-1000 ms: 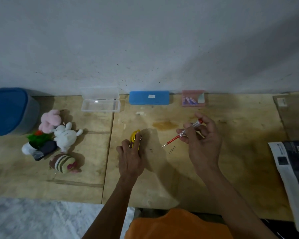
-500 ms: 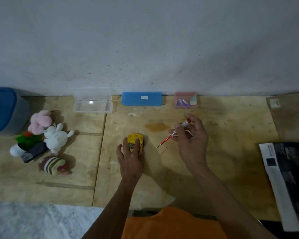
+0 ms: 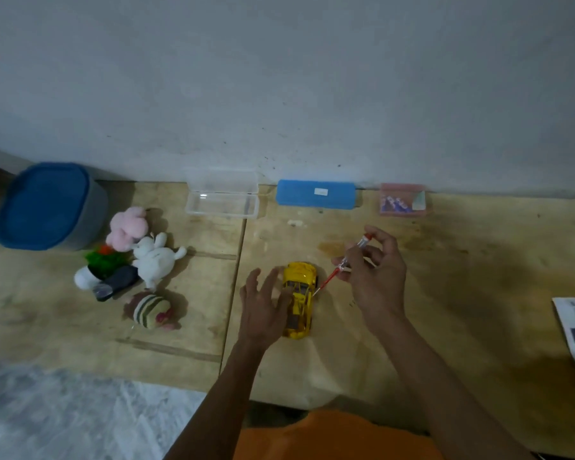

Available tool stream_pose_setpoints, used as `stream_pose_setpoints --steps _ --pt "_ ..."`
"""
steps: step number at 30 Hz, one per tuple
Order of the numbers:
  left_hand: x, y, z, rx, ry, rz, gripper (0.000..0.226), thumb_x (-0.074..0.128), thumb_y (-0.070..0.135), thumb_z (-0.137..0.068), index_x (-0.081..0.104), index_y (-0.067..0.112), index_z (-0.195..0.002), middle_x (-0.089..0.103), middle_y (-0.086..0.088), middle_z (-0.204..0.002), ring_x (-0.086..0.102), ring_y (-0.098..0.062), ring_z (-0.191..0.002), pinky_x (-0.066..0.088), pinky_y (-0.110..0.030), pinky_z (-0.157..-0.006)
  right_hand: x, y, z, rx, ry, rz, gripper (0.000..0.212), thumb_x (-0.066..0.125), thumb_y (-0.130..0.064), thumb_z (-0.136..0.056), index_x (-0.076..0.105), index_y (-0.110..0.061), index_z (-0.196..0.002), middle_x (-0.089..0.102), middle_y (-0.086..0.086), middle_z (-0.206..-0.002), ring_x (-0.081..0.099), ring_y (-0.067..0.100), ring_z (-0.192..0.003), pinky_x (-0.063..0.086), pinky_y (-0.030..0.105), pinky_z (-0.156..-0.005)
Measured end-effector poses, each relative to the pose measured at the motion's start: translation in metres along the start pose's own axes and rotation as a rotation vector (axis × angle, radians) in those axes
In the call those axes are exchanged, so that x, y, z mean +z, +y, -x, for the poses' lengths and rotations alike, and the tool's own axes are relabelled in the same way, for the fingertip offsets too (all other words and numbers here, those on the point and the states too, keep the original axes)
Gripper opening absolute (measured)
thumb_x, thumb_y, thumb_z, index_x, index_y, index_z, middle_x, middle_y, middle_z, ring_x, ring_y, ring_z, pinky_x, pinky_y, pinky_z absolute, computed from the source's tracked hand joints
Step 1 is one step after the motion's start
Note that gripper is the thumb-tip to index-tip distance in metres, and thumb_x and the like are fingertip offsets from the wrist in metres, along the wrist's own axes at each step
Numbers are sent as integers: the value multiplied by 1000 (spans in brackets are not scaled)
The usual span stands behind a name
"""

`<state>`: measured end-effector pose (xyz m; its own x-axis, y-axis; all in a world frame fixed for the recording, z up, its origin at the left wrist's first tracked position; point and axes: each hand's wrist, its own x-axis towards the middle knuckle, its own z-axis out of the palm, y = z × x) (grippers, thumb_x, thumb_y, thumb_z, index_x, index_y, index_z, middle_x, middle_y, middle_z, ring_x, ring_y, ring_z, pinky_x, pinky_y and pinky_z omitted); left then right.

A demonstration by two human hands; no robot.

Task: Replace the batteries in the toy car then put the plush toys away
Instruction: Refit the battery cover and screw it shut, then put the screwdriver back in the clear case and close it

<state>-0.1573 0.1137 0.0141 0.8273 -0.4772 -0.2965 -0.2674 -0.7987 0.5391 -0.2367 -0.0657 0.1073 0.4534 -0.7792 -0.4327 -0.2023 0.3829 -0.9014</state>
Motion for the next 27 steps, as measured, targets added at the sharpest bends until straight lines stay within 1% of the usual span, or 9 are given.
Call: stream_pose_setpoints --steps 5,7,10,13,15,17,19,22,27 --pt "-52 -51 -14 77 89 25 55 74 23 -89 55 12 -140 42 -23 -145 44 -39 -131 40 -42 -103 67 14 -4 261 25 -138 27 69 -14 -92 60 -10 -117 74 12 -98 72 14 -64 59 32 -57" --pt "-77 -73 -28 105 114 29 55 77 20 -87 57 10 -137 47 -22 -142 45 -37 -131 39 -40 -104 98 18 0 295 2 -139 28 69 -11 -91 60 -12 -118 73 12 -97 72 16 -71 59 34 -63" --pt "-115 -103 -59 131 155 13 55 76 25 -87 57 11 -136 54 -21 -136 49 -38 -128 44 -48 -104 145 24 10 283 -84 -99 46 73 -1 -85 59 -19 -125 71 12 -102 72 23 -88 60 34 -70" --pt "-148 -124 -101 156 184 32 53 67 30 -87 59 6 -133 61 -22 -127 56 -40 -120 49 -51 -100 193 27 6 101 -94 154 46 76 -9 -85 63 -24 -126 72 7 -97 71 22 -89 61 36 -75" --pt "-166 -133 -124 175 189 26 52 66 29 -88 58 5 -134 60 -22 -129 55 -40 -120 48 -51 -100 221 27 1 -107 -78 419 38 74 -16 -87 66 -22 -124 71 -2 -91 69 16 -82 58 28 -76" --pt "-182 -134 -143 179 170 37 49 67 27 -91 56 8 -135 59 -18 -132 53 -35 -121 45 -47 -102 246 25 -7 -326 -82 588 29 73 -13 -88 70 -16 -116 67 -2 -87 64 13 -76 53 19 -73" --pt "-186 -136 -165 196 149 45 47 67 27 -90 56 10 -133 63 -16 -126 55 -33 -116 45 -43 -98 266 24 -20 -496 -117 669 24 73 -8 -87 71 -12 -111 67 0 -87 64 15 -77 55 24 -73" --pt "-183 -140 -199 179 47 18 58 61 39 -88 51 13 -139 62 -16 -125 57 -34 -115 50 -43 -93 291 25 -45 -617 -201 883 21 67 -9 -91 68 -11 -112 71 5 -98 65 19 -86 53 29 -76" --pt "-169 -147 -230 143 -66 55 66 72 30 -89 44 11 -146 58 -20 -128 54 -37 -117 47 -41 -93 318 43 -83 -691 -332 1244 27 57 -9 -95 66 -11 -121 71 10 -113 61 27 -104 51 38 -85"
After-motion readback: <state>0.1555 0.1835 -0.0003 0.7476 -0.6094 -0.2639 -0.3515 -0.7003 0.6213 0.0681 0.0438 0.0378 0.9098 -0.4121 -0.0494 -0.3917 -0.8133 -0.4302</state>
